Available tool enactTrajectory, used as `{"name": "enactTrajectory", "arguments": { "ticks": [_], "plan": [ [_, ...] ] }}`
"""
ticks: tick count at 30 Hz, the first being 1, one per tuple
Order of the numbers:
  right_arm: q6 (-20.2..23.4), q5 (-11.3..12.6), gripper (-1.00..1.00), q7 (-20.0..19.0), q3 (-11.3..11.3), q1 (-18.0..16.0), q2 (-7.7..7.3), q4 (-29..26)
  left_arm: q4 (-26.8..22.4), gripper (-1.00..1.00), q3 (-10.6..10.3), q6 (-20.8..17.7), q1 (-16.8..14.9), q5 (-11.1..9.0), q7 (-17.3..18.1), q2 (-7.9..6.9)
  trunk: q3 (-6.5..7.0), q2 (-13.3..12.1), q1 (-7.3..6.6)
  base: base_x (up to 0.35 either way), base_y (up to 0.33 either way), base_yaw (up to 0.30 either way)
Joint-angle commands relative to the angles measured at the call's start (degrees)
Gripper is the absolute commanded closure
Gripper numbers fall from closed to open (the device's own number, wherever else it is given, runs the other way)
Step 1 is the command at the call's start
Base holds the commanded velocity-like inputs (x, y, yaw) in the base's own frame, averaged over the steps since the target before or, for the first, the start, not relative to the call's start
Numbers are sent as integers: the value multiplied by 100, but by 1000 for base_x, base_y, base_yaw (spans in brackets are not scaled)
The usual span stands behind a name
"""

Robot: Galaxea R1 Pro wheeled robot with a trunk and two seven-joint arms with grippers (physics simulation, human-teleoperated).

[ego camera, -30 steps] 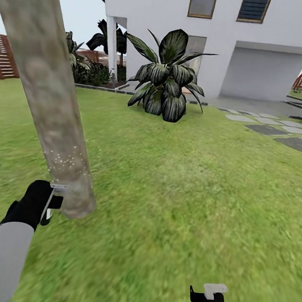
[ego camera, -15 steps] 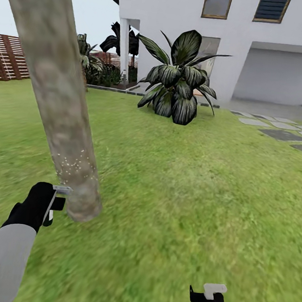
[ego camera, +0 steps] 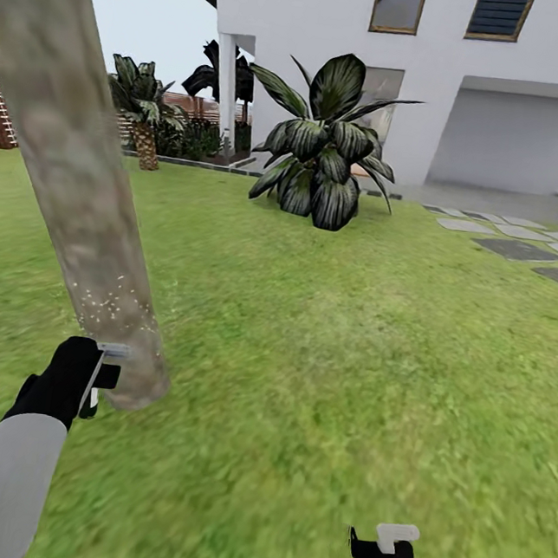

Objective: In the garden, pick up the pesticide atomizer on the floor and spray pesticide onto both trees until each tree trunk is fully covered.

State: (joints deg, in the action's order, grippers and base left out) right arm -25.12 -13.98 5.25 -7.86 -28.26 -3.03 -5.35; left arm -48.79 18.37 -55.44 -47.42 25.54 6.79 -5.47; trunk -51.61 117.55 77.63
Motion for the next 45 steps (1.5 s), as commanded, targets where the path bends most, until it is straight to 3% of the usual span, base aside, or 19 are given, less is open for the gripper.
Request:
{"name": "enactTrajectory", "arguments": {
  "ticks": [1, 8, 16, 20, 26, 29, 32, 35, 38, 40, 42, 45],
  "plan": [
    [-17, -61, -100, 16, -40, -4, 2, 7, -8, 100, 15, -19, -4, 65, 59, 3, -5, 2, -2, -56, -275, 0],
    [-14, -61, -100, 20, -40, -4, 4, -1, 22, 100, 22, -24, 7, 65, 57, -6, -31, 2, -2, 53, -144, 127],
    [-15, -61, -100, 20, -40, -4, 4, -2, 126, 100, 71, -9, 325, 66, 63, -9, -66, 2, -2, 27, -5, 157],
    [-19, -61, -100, 27, -40, -4, -9, -2, 120, 100, 73, 202, 364, 65, 64, -6, -67, 2, -2, 0, 0, 10],
    [-12, -65, -100, 12, -49, -4, -22, -32, 159, 100, 70, 992, 708, 58, 136, -10, -68, 2, -2, -165, 0, 1],
    [-10, -132, -100, -12, -43, -8, -47, -95, 295, 100, 66, 1635, 936, 71, 585, -63, -68, 2, -2, -329, 0, 0],
    [-4, -500, -100, -60, -36, -12, -76, -493, 348, 100, 54, 2424, 1183, 112, 1032, -142, -68, 2, -2, -336, 0, 0],
    [-2, -1070, -100, -587, -39, -13, -82, -863, 358, 100, -22, 2940, 1344, 145, 1719, -319, -68, 2, -2, -338, 0, 0],
    [4, -1224, -100, -1041, -40, -13, -128, -1269, 355, 100, -105, 3297, 1400, 316, 2524, -492, -68, 2, -2, -338, 0, 0],
    [6, -1268, -100, -1631, -40, -13, -187, -1504, 353, 100, -208, 3583, 1408, 481, 3162, -573, -68, 2, -2, -336, 0, 0],
    [19, -1307, -100, -2659, -40, -13, -287, -1893, 353, 100, -551, 3837, 1410, 802, 3788, -595, -68, 2, -2, -321, 0, 0],
    [89, -1461, -100, -3752, -40, -13, -341, -2238, 359, 100, -1104, 4013, 1412, 1062, 4018, -550, -68, 2, -2, -192, 0, 0]
  ]
}}
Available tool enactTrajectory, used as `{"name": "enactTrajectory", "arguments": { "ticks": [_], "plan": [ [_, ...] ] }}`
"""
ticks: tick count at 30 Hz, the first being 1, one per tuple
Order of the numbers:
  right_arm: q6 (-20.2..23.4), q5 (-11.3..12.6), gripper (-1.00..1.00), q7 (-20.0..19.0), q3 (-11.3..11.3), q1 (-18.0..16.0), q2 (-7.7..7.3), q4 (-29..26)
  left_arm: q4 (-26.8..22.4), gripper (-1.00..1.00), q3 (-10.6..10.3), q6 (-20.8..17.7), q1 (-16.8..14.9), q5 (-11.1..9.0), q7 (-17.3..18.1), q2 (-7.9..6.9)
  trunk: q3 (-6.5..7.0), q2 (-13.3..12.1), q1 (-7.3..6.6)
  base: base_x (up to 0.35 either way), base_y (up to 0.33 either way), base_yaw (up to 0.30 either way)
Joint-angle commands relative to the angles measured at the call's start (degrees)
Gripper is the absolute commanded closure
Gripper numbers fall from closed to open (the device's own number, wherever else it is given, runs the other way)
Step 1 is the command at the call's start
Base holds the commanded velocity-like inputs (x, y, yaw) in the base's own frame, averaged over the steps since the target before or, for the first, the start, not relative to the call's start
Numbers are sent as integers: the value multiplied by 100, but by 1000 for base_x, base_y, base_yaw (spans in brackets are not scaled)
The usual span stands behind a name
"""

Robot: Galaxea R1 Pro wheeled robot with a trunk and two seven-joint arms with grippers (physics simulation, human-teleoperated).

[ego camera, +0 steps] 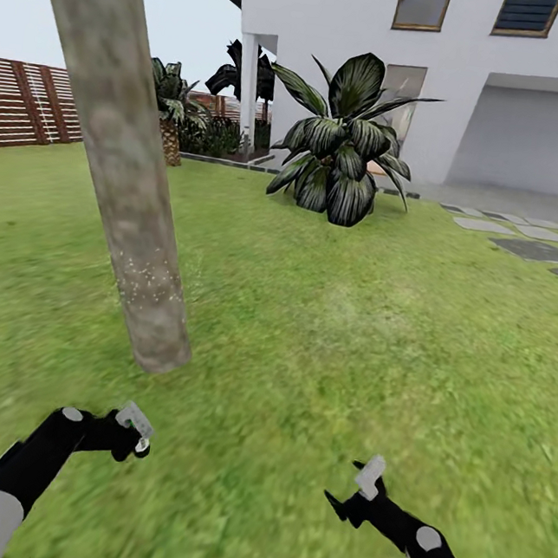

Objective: In the garden, pick up the pesticide atomizer on the floor and spray pesticide onto both trees until each tree trunk is fully covered.

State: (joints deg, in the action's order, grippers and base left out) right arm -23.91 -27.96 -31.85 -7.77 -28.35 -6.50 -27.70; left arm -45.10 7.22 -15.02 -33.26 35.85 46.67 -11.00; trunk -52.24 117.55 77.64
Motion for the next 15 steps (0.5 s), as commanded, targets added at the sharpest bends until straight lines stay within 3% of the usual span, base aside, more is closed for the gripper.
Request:
{"name": "enactTrajectory", "arguments": {
  "ticks": [1, 2, 4, 7, 11, 15],
  "plan": [
    [76, -212, -100, -386, -49, -7, -2, -76, -9, 100, -216, -2, -3, 55, 67, 22, -5, 2, -2, -57, 0, 0],
    [257, -458, -100, -746, -49, -17, -6, -136, -8, 100, -521, 14, -4, 65, 90, 57, -5, 2, -2, -23, 0, 0],
    [410, -650, -100, -1037, -49, -36, -7, -183, -3, 100, -890, 23, -5, 65, 102, 120, -5, 2, -2, -9, 0, 0],
    [456, -708, -100, -1202, -43, -49, 6, -215, 1, 100, -1185, 31, -5, 63, 172, 169, -5, 2, -2, -2, 0, 0],
    [465, -718, -100, -1583, -40, -55, 40, -386, 1, 100, -1250, 50, -5, 67, 612, 178, -5, 2, -2, 0, 0, 0],
    [466, -719, -100, -1659, -38, -55, 58, -464, 3, 100, -1263, 51, -2, 57, 680, 185, -5, 2, -2, 0, 0, 0]
  ]
}}
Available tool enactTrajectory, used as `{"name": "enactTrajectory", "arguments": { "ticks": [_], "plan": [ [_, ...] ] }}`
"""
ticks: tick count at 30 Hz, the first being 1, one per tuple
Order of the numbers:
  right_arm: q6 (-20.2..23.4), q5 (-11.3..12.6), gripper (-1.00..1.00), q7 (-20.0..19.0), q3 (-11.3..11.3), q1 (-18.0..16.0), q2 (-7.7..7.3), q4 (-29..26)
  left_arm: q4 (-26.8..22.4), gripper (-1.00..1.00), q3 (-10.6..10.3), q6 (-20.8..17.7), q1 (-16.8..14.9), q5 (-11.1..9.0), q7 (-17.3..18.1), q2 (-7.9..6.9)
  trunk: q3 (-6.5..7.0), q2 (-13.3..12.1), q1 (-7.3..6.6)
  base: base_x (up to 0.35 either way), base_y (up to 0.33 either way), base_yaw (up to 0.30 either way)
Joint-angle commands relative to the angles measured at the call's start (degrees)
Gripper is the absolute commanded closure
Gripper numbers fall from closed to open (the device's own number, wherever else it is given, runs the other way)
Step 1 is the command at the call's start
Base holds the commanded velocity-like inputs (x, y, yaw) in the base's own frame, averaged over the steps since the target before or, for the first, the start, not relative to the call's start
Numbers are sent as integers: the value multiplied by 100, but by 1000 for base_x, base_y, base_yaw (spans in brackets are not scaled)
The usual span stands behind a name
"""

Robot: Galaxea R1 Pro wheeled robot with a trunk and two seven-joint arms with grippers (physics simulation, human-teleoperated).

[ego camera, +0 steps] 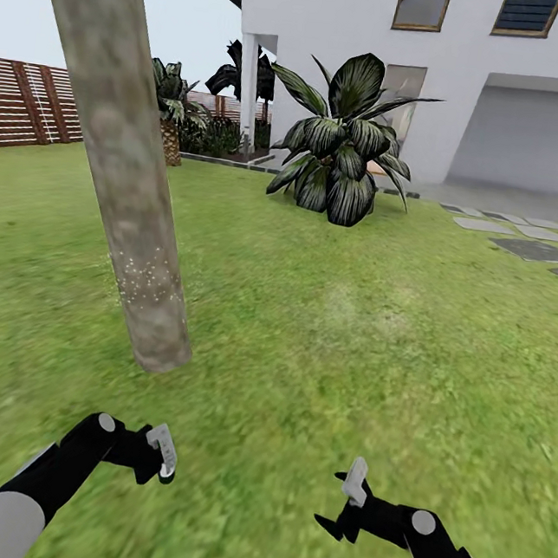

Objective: In the garden, pick up the pesticide atomizer on the floor and spray pesticide onto both trees until each tree trunk is fully covered.

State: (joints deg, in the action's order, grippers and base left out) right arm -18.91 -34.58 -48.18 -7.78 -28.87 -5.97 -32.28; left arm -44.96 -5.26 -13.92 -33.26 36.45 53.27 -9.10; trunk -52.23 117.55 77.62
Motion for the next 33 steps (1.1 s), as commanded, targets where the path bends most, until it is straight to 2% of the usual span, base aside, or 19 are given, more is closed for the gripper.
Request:
{"name": "enactTrajectory", "arguments": {
  "ticks": [1, 4, 5, 8, 13, 14, 16, 17, 20, 23, 28, 33],
  "plan": [
    [-34, -58, -100, -38, -34, -4, 32, -14, -10, 100, -17, -61, 1, -5, 27, 2, -5, 2, -1, 0, 0, 0],
    [-34, -58, -100, -59, -27, -3, 104, -22, 89, 100, -33, -66, -8, -2, 40, 88, -5, 2, -1, 0, 0, 0],
    [-34, -58, 100, -80, -25, -2, 145, -23, 152, 100, -37, -66, -15, 3, 41, 107, -5, 2, -1, 0, 0, 0],
    [-34, -64, 100, -215, -22, -4, 236, -24, 326, 100, -44, -67, -21, 14, 58, 172, -5, 2, -1, 0, 0, 0],
    [-34, -66, 100, -387, -13, -5, 336, -126, 370, 100, -55, -73, -50, 44, 309, 318, -5, 2, -1, 0, 0, 0],
    [-34, -66, 100, -394, 62, -5, 364, -151, 372, 100, -72, -74, -54, 50, 325, 357, -5, 2, -1, 0, 0, 0],
    [-34, -66, 100, -400, 370, -5, 425, -177, 373, 100, -214, -79, -61, 53, 336, 394, -5, 2, -1, 0, 0, 0],
    [-33, -67, 100, -401, 566, -5, 455, -212, 373, 100, -356, -82, -64, 50, 339, 410, -5, 2, -1, 0, 0, 0],
    [-27, -61, 100, -402, 779, -5, 537, -304, 374, 100, -536, -81, -66, 45, 341, 463, -5, 2, -1, 0, 0, 0],
    [-31, -66, 100, -402, 829, -3, 708, -327, 374, 100, -603, -78, -60, 52, 342, 537, -5, 2, -1, 0, 0, 0],
    [-27, -66, 100, -402, 845, -5, 845, -363, 379, 100, -925, -84, -58, 63, 337, 685, -5, 2, -1, 0, 0, 0],
    [-25, -67, 100, -402, 856, -5, 974, -501, 377, 100, -973, -84, -58, 71, 341, 835, -5, 2, -1, 0, 0, 0]
  ]
}}
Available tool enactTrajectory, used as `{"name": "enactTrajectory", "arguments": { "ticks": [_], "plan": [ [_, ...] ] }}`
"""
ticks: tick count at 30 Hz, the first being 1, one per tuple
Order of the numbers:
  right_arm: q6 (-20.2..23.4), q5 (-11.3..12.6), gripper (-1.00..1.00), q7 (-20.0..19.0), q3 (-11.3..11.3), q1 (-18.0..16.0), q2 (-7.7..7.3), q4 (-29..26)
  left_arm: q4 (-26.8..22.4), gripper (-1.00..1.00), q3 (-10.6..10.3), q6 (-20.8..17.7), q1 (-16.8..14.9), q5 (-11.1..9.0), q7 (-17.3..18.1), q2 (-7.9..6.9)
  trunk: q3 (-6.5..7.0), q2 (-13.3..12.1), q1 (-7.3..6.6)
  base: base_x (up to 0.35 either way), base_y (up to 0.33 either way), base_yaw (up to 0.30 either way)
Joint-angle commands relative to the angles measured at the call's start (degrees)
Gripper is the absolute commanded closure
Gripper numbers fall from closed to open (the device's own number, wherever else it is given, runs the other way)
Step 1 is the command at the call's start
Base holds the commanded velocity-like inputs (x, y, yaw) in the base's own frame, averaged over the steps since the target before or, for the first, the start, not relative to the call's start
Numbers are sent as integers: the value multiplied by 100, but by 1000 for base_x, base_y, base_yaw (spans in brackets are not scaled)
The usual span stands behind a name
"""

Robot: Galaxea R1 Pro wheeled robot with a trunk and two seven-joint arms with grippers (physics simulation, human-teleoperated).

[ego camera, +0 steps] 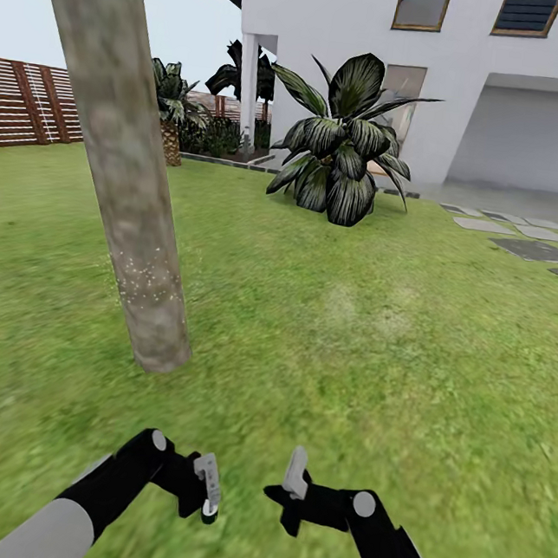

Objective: In the garden, pick up the pesticide atomizer on the floor and spray pesticide onto both trees until each tree trunk is fully covered.

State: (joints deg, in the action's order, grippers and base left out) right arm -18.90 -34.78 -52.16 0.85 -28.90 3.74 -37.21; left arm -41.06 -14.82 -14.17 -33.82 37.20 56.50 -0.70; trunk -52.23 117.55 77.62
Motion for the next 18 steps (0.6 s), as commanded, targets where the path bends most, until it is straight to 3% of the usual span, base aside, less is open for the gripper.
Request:
{"name": "enactTrajectory", "arguments": {
  "ticks": [1, 8, 18],
  "plan": [
    [-26, -46, 100, -5, -7, -2, 27, -15, -11, 100, -19, -60, -2, -3, 17, 6, -5, 2, -1, 0, 0, 0],
    [-21, -46, 100, -5, -6, -5, 154, -15, -15, 100, -21, -44, -2, -11, 19, 61, -5, 2, -1, 0, 0, 0],
    [-23, -46, 100, -6, -6, -12, 180, -14, -16, 100, -30, -33, -3, -11, 19, 321, -5, 2, -1, 0, 0, 0]
  ]
}}
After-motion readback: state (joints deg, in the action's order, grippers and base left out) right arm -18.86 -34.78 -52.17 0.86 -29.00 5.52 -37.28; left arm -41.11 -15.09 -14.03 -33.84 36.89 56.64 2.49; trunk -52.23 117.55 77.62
